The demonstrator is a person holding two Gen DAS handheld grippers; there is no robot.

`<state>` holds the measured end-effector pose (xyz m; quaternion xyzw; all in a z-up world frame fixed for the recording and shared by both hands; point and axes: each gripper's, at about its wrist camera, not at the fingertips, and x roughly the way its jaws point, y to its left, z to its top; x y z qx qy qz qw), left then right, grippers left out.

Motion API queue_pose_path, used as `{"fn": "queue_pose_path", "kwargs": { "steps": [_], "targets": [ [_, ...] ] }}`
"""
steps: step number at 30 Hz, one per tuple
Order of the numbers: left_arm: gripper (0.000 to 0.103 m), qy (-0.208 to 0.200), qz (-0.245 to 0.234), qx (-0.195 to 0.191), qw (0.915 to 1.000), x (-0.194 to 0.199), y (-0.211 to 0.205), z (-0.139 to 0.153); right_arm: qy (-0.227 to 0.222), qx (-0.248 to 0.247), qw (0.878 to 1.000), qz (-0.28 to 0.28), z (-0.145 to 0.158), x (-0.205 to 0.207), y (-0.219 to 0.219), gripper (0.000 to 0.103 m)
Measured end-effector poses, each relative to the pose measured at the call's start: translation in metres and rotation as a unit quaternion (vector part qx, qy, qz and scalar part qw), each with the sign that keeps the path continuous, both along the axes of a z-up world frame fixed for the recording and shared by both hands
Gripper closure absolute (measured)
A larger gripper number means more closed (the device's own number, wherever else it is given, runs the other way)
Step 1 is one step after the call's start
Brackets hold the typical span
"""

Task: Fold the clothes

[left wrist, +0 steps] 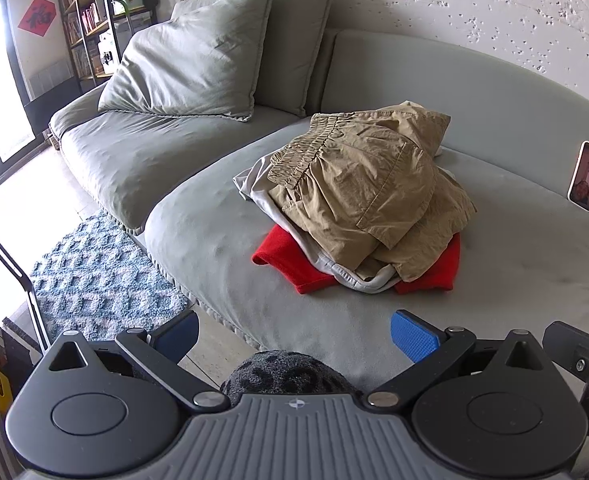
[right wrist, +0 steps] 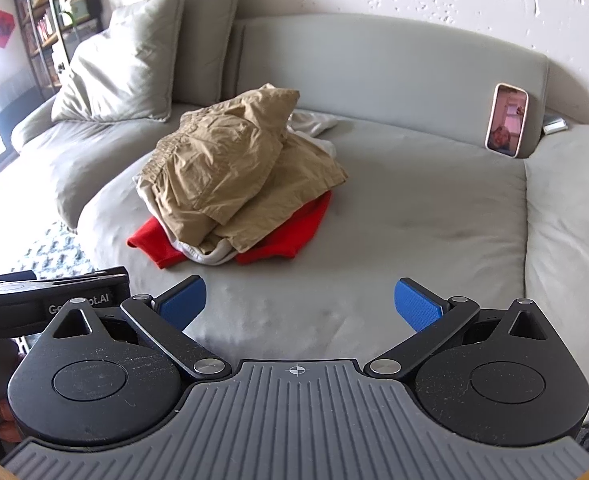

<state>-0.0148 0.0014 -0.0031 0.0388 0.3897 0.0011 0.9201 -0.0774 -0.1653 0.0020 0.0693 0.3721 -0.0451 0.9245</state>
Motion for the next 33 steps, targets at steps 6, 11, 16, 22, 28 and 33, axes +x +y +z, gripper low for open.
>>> {"fn": "queue_pose_path", "kwargs": {
  "steps": [6,11,16,22,28,33],
  "targets": [
    [0.001,-0.002,0.001,0.001,1.0,0.0008,-0.0006,0.0007,-0.001,0.0,1.0,-0.002,0.0005,-0.0005,-0.0009,0.0],
    [0.001,-0.002,0.001,0.0,1.0,0.0006,-0.0002,0.0009,0.0,0.004,1.0,-0.001,0.0005,0.0002,-0.0016,0.0],
    [0.001,-0.003,0.0,0.0,1.0,0.0008,-0.0013,0.0013,0.0,0.003,1.0,-0.003,0.0001,0.0003,-0.0019,0.0],
    [0.001,-0.003,0.001,-0.002,1.0,0.001,-0.0008,0.0014,0.0,0.004,1.0,-0.002,0.0004,0.0003,-0.0019,0.0],
    [0.001,0.0,0.003,-0.003,1.0,0.0026,0.0003,-0.0011,0.002,0.004,1.0,-0.001,-0.001,0.0017,-0.0018,0.0],
    [0.001,0.002,0.004,-0.003,1.0,0.004,0.0012,-0.0032,0.003,0.003,1.0,0.0,-0.0023,0.0031,-0.0018,0.0]
  ]
}}
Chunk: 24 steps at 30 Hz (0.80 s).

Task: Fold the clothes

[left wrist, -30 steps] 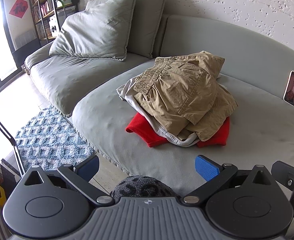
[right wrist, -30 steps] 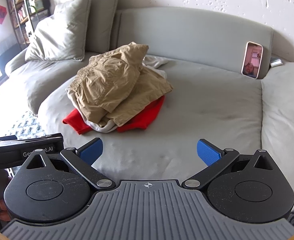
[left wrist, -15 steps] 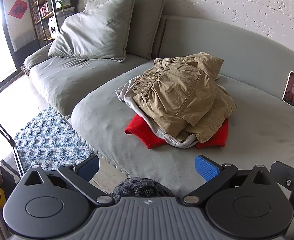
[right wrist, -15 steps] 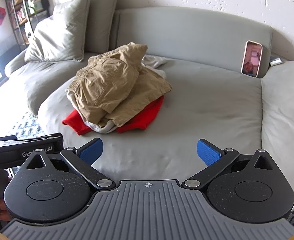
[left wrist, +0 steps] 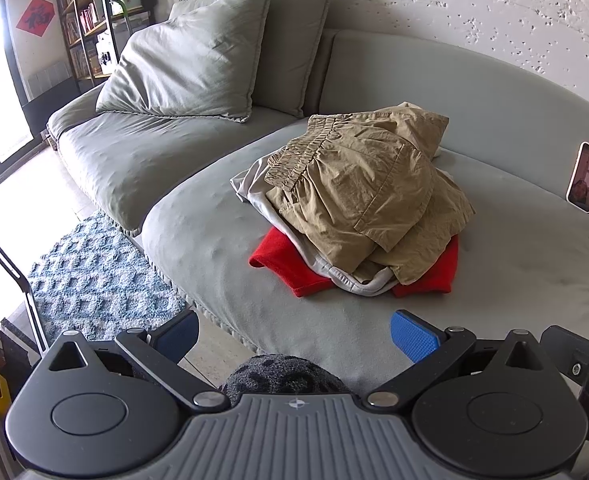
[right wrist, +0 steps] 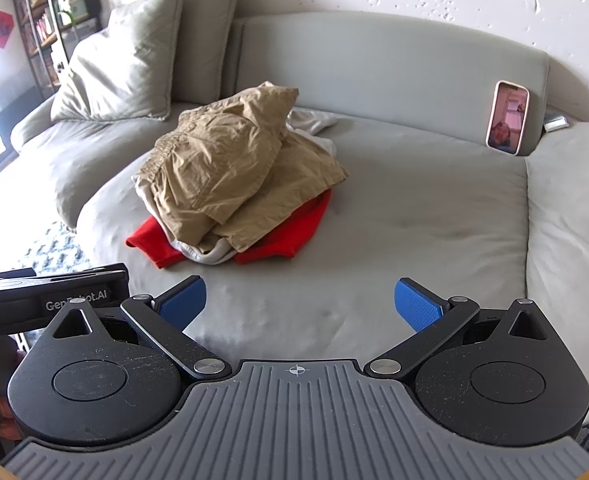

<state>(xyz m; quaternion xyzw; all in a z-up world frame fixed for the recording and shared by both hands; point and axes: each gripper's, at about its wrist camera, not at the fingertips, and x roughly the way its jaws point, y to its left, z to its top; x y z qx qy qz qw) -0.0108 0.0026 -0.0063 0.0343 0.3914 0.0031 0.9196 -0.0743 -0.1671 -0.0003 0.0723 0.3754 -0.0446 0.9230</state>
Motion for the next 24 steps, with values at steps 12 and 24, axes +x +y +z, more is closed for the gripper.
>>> {"fn": "queue_pose_path", "kwargs": {
  "steps": [12,24],
  "targets": [
    [0.001,0.015,0.032,-0.046,0.9983,0.016,0.03,-0.021,-0.014,-0.012,1.0,0.005,-0.01,0.026,0.008,0.0],
    [0.001,-0.012,0.105,-0.085,0.9908,0.059,0.093,-0.031,-0.115,0.011,0.991,0.063,-0.023,0.091,0.045,0.0]
  ]
}}
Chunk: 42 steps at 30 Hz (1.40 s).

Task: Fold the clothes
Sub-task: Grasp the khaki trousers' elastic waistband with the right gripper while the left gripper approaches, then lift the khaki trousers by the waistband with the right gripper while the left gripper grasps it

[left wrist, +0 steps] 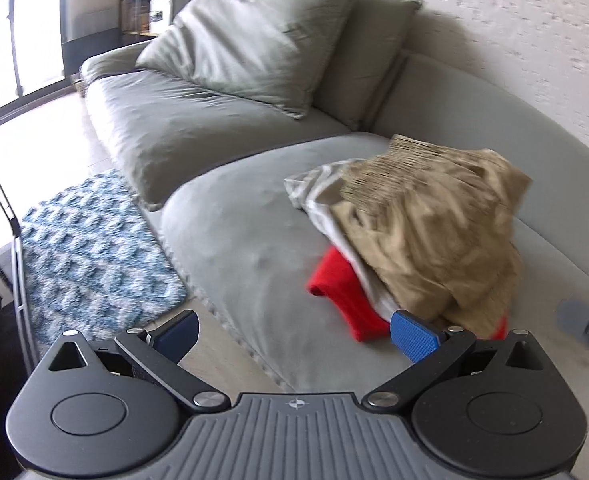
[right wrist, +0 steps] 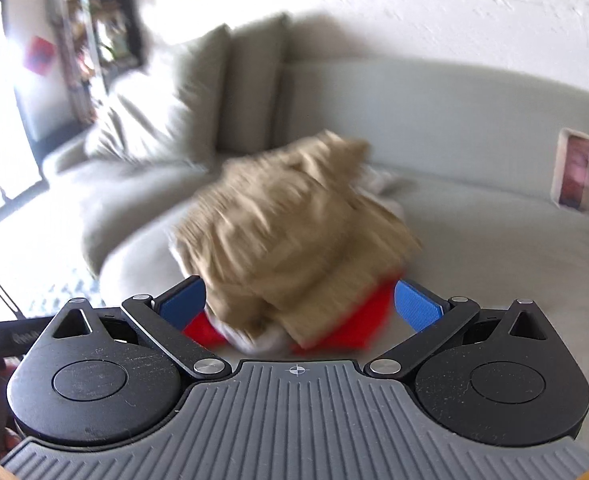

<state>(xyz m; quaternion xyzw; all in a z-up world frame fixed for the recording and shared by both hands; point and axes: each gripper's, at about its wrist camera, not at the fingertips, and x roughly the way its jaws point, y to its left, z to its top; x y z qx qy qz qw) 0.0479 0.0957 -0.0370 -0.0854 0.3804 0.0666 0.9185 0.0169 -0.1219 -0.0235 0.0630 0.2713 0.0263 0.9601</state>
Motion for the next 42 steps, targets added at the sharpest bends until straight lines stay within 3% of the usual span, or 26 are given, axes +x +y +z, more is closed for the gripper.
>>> {"fn": "queue_pose_path", "kwargs": {
  "steps": [4,8,10,14,20,27,29,32,36,42],
  "targets": [
    [0.001,0.013,0.03,-0.005,0.9995,0.021,0.019,-0.008,-0.003,-0.021,1.0,0.006,-0.005,0.04,0.014,0.0],
    [0.001,0.036,0.055,0.016,0.9977,0.042,0.026,-0.016,0.028,-0.066,0.997,0.006,-0.016,0.09,0.022,0.0],
    [0.001,0.035,0.055,0.001,0.9979,0.053,0.03,-0.02,0.034,-0.063,0.997,0.012,-0.023,0.109,0.024,0.003],
    [0.001,0.039,0.068,-0.003,0.9969,0.071,0.033,-0.029,0.018,-0.076,0.995,0.066,-0.028,0.136,0.048,0.009],
    [0.001,0.048,0.117,0.01,0.9919,0.086,0.053,-0.04,0.003,-0.165,0.97,0.179,-0.048,0.157,0.114,0.008],
    [0.001,0.065,0.152,0.006,0.9863,0.098,0.074,-0.057,-0.015,-0.295,0.939,0.174,-0.087,0.173,0.154,0.008],
    [0.001,0.072,0.151,0.003,0.9859,0.1,0.074,-0.06,-0.023,-0.331,0.93,0.157,-0.095,0.175,0.158,0.022],
    [0.001,0.075,0.147,0.0,0.9862,0.099,0.073,-0.061,-0.024,-0.303,0.942,0.143,-0.086,0.176,0.147,0.041],
    [0.001,0.064,0.138,-0.004,0.9884,0.09,0.07,-0.055,-0.027,-0.183,0.974,0.128,-0.048,0.168,0.11,0.083],
    [0.001,0.013,0.093,-0.041,0.9947,0.072,0.049,-0.028,-0.062,-0.054,0.995,0.058,0.016,0.134,0.034,0.092]
  ]
}}
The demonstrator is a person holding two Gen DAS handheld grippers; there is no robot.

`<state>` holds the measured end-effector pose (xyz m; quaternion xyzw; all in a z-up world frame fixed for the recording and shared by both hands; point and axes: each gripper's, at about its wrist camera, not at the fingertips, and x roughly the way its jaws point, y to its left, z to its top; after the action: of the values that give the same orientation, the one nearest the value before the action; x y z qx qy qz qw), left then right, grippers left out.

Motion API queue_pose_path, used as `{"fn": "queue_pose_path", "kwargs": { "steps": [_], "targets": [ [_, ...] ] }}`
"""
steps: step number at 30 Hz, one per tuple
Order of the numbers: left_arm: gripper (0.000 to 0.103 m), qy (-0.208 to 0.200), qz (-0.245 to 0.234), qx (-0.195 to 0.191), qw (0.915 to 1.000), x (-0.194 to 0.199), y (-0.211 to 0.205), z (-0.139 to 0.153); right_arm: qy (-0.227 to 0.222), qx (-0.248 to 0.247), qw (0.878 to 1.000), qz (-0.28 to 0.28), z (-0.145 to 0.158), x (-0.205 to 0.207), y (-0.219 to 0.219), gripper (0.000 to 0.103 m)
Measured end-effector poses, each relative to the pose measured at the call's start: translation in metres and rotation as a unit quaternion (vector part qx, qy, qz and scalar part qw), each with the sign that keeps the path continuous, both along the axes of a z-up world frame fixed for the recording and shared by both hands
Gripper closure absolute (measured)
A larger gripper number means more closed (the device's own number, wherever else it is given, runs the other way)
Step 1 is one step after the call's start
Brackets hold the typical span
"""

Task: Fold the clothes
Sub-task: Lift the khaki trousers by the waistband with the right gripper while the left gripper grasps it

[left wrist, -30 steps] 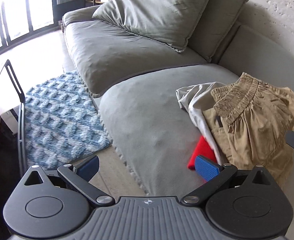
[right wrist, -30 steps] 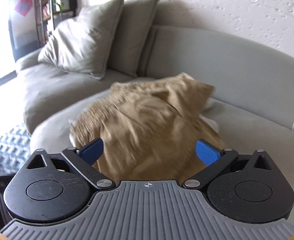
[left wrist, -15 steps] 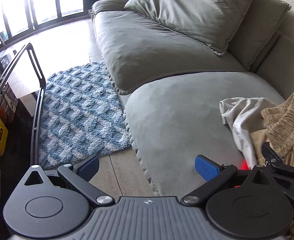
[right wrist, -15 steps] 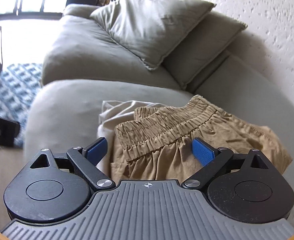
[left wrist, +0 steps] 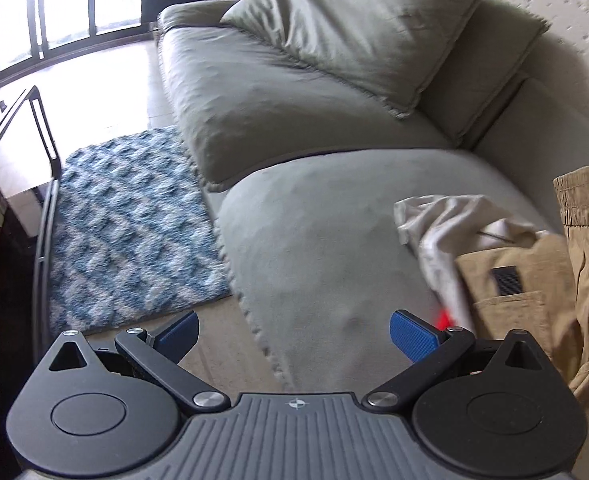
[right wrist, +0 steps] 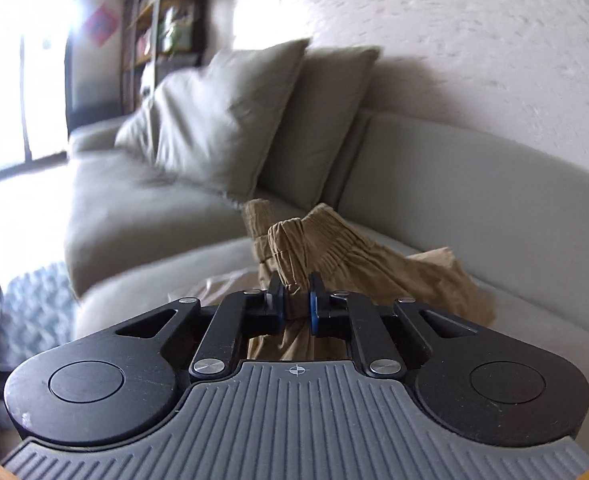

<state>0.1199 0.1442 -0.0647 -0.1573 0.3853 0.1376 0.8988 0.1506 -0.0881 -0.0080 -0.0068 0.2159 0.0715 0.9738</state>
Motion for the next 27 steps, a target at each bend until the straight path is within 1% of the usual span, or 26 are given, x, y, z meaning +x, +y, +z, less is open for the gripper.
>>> {"fn": "queue_pose_path", "kwargs": {
  "steps": [3,4,6,8,11,13,16,18,21,22,23,25,27],
  "targets": [
    [0.001,-0.035,-0.024,-0.015,0.999,-0.012,-0.015,0.017,-0.007,0.073,0.997,-0.027,0.031,-0.022,-0.045,0.092],
    [0.001,-0.047,-0.032,-0.021,0.9982,-0.016,-0.02,0.023,-0.015,0.089,0.995,-0.036,0.04,-0.033,-0.06,0.093],
    [0.001,-0.055,-0.061,-0.012,0.9965,-0.027,-0.035,0.034,-0.044,0.095,0.993,-0.055,0.058,-0.064,-0.088,0.093],
    [0.001,-0.066,-0.1,0.004,0.9928,-0.041,-0.054,0.043,-0.07,0.084,0.991,-0.076,0.073,-0.098,-0.113,0.093],
    [0.001,-0.084,-0.168,-0.003,0.9821,-0.06,-0.088,0.049,-0.089,0.077,0.987,-0.113,0.087,-0.152,-0.145,0.093],
    [0.001,-0.096,-0.214,-0.009,0.9721,-0.072,-0.112,0.053,-0.102,0.071,0.983,-0.137,0.096,-0.188,-0.166,0.093],
    [0.001,-0.113,-0.281,-0.017,0.9528,-0.09,-0.147,0.059,-0.121,0.063,0.975,-0.173,0.109,-0.241,-0.197,0.093],
    [0.001,-0.124,-0.325,-0.023,0.9371,-0.103,-0.17,0.063,-0.133,0.058,0.97,-0.197,0.118,-0.277,-0.218,0.093],
    [0.001,-0.141,-0.39,-0.031,0.9095,-0.121,-0.206,0.068,-0.152,0.049,0.959,-0.232,0.132,-0.331,-0.25,0.092],
    [0.001,-0.146,-0.411,-0.034,0.8993,-0.127,-0.217,0.07,-0.128,0.061,0.961,-0.239,0.117,-0.334,-0.255,0.092],
    [0.001,-0.137,-0.424,-0.038,0.8946,-0.132,-0.225,0.067,-0.095,0.078,0.962,-0.244,0.095,-0.333,-0.258,0.092],
    [0.001,-0.112,-0.448,-0.05,0.8858,-0.139,-0.238,0.058,-0.028,0.11,0.961,-0.253,0.053,-0.331,-0.265,0.091],
    [0.001,-0.084,-0.459,-0.07,0.8818,-0.144,-0.25,0.047,0.013,0.149,0.954,-0.261,0.019,-0.337,-0.276,0.091]
  ]
}}
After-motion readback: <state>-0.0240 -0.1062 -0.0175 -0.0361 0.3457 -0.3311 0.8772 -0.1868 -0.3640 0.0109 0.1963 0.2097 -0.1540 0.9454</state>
